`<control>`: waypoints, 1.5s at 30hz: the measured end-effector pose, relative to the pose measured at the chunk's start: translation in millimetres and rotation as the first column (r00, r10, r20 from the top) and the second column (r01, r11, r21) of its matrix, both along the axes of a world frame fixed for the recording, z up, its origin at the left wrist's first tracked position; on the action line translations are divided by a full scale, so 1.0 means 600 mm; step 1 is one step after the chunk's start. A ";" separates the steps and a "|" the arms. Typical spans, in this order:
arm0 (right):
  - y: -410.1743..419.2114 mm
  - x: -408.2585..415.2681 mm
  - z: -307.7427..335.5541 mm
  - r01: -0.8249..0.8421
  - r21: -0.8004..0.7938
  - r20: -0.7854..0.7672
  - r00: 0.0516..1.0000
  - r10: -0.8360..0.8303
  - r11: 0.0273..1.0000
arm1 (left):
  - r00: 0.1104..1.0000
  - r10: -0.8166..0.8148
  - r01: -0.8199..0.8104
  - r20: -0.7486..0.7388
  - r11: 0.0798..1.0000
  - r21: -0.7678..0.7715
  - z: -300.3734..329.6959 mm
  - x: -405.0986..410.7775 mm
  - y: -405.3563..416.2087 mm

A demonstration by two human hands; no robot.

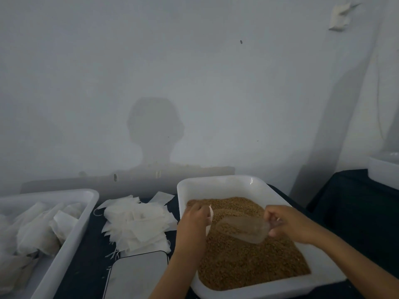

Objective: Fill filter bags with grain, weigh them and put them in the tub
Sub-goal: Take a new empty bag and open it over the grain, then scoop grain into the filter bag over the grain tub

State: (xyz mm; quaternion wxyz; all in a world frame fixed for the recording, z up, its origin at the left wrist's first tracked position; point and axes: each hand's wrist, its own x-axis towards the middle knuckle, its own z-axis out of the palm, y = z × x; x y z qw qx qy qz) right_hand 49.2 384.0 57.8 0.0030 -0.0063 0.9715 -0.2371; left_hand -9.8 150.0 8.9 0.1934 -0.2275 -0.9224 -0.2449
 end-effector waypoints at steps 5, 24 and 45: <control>0.015 0.010 0.038 0.012 0.003 -0.029 0.999 -0.012 1.000 | 0.989 -0.134 0.141 0.066 0.983 -0.115 -0.014 -0.010 0.007; -0.091 -0.020 0.121 0.026 0.703 -0.179 0.974 0.141 0.711 | 0.970 -0.236 0.239 0.064 0.970 -0.044 -0.011 -0.007 0.003; -0.058 -0.008 0.006 -0.063 0.669 -0.053 0.990 0.132 0.741 | 0.991 -0.089 0.065 0.098 0.973 0.223 -0.014 -0.004 0.000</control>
